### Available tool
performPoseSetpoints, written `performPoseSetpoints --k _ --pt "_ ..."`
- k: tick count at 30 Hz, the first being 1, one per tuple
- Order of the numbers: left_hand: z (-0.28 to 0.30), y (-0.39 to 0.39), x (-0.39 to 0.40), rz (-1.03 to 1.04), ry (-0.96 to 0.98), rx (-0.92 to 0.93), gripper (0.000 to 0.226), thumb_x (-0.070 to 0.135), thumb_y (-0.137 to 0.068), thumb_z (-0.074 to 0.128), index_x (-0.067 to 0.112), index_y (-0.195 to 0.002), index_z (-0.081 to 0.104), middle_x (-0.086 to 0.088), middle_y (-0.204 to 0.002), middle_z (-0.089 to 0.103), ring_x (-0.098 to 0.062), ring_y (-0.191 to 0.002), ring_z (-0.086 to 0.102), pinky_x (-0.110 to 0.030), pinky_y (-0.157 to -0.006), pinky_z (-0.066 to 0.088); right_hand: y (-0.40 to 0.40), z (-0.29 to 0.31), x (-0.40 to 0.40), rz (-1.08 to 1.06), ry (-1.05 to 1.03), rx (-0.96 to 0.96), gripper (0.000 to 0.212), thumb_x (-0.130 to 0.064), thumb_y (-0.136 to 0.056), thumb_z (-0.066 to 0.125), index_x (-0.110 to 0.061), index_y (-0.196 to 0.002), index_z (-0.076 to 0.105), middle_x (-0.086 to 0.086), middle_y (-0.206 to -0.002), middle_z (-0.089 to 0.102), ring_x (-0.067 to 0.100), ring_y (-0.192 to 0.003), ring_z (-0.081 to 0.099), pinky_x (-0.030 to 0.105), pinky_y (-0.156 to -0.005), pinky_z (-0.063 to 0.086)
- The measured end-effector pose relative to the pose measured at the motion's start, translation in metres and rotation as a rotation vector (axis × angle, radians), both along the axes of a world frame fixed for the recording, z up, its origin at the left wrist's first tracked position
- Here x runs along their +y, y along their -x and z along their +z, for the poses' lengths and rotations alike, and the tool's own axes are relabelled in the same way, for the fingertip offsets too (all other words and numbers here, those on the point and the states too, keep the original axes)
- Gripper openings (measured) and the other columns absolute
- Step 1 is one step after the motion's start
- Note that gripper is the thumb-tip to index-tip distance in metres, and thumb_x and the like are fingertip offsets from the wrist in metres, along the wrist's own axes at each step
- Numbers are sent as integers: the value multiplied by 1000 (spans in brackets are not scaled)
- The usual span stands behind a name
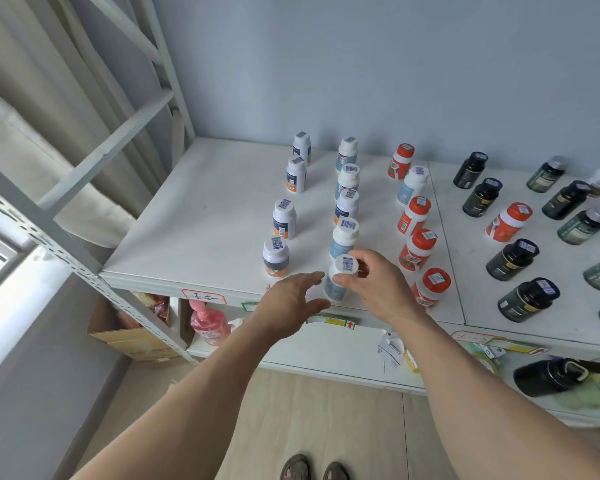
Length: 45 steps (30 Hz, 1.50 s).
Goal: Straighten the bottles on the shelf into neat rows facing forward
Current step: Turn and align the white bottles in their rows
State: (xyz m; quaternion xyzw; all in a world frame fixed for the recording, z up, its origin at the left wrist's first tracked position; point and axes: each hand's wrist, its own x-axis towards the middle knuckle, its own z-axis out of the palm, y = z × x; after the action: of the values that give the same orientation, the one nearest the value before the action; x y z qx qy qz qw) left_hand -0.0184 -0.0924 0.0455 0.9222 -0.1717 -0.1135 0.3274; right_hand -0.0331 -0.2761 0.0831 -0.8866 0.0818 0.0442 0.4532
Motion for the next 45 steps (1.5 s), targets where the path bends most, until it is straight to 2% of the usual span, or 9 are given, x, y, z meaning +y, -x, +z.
performPoseSetpoints --k 6,13,18,22,27,31,34,38,45 --pt "10 -10 1 19 62 -6 58 40 -89 66 22 -141 47 7 -136 56 -13 -122 52 -24 -99 38 -3 1 -1 31 19 10 47 -34 -81 77 -25 -122 57 -9 -115 63 9 -101 60 23 -82 45" --pt "32 -32 -3 43 145 -51 53 38 -92 61 22 -141 47 7 -135 58 -13 -121 53 -14 -94 34 -35 30 -11 -94 41 -107 48 -38 -90 67 -22 -133 53 -6 -132 58 10 -119 55 28 -96 43" --pt "42 -51 -14 52 99 -110 52 35 -94 60 22 -142 45 6 -136 57 -14 -123 52 -12 -93 31 -69 33 -17 32 162 35 56 -36 -92 64 -23 -142 44 -3 -145 48 18 -129 48 27 -92 34" --pt "45 -67 -24 70 59 -78 54 33 -94 61 23 -144 42 6 -139 54 -14 -127 50 -12 -94 29 -85 25 -20 123 169 104 52 -34 -89 69 -23 -136 50 -3 -136 55 18 -121 53 26 -88 35" --pt "46 -86 -32 81 37 -6 61 34 -91 64 21 -146 39 5 -143 51 -14 -131 46 -25 -106 35 -99 23 -27 125 114 94 36 -36 -89 68 -26 -121 56 -6 -118 65 14 -102 59 26 -81 41" --pt "47 -93 -40 79 58 134 70 35 -85 71 21 -146 39 6 -141 51 -15 -127 49 -24 -102 39 -105 38 -32 104 123 58 39 -39 -91 65 -26 -126 54 -8 -118 61 11 -99 56 22 -73 41" --pt "44 -103 -44 63 73 181 56 39 -79 75 27 -130 55 7 -127 61 -16 -117 55 -30 -98 45 -112 48 -34 78 150 26 41 -44 -88 66 -23 -123 59 -6 -114 65 13 -96 59 26 -77 42" --pt "52 -112 -42 43 162 234 34 36 -80 74 28 -112 65 13 -102 64 -7 -96 58 -16 -76 41 -117 54 -34 19 112 -16 40 -49 -82 71 -22 -111 66 -6 -104 70 16 -89 62 26 -68 41" --pt "57 -121 -37 0 247 339 40 39 -73 81 23 -107 68 7 -95 72 -12 -90 63 -32 -90 49 -117 57 -33 36 66 -8 34 -45 -81 74 -22 -107 69 -7 -95 69 13 -86 62 24 -66 42"
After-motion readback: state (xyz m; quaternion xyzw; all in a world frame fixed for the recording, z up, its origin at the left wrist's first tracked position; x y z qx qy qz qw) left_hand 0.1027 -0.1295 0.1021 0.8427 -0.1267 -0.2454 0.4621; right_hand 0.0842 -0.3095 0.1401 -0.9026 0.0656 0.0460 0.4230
